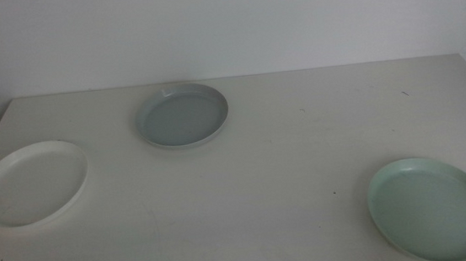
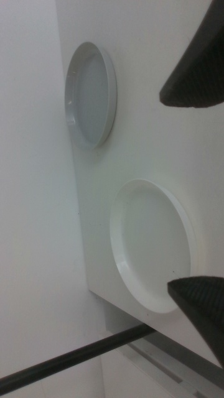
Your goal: Stack the three bowls on top of each other.
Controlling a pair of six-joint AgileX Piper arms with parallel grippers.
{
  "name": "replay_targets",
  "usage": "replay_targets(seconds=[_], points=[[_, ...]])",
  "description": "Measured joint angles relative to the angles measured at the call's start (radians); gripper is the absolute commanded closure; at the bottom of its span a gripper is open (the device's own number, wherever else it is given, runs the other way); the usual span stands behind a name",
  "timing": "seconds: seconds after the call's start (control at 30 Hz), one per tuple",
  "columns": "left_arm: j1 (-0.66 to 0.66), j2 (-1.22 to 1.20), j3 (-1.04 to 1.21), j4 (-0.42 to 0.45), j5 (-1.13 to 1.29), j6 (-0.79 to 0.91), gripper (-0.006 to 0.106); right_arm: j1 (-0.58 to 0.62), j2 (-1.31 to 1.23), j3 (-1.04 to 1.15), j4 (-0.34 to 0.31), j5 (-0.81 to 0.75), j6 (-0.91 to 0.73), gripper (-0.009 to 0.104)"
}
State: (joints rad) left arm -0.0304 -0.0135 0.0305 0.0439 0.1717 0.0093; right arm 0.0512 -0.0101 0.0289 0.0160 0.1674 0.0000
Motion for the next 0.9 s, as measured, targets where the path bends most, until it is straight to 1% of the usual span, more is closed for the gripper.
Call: replay_targets(seconds=[0.17,0.3,0.4,0.6,0.8,0.9], points=[[0.000,0.000,-0.019,0.000,0.039,0.000,0.007,0.000,0.000,0.000,0.000,0.000,0.000,0.043],[0.000,0.014,-0.114,0.000,0.121,0.000,0.007,0.000,0.000,0.000,0.000,0.000,0.000,0.043],[0.000,0.075,-0.211,0.000,0.178,0.000,0.007,0.000,0.000,0.000,0.000,0.000,0.000,0.043],[0.000,0.267,-0.431,0.007,0.261,0.000,0.007,0.000,0.000,0.000,0.000,0.000,0.000,0.043],[0.000,0.529,-0.680,0.007,0.336,0.000,0.007,0.000,0.000,0.000,0.000,0.000,0.000,0.043],[0.000,0.660,-0.828,0.007,0.417,0.000,0.007,0.000,0.000,0.000,0.000,0.000,0.000,0.043]])
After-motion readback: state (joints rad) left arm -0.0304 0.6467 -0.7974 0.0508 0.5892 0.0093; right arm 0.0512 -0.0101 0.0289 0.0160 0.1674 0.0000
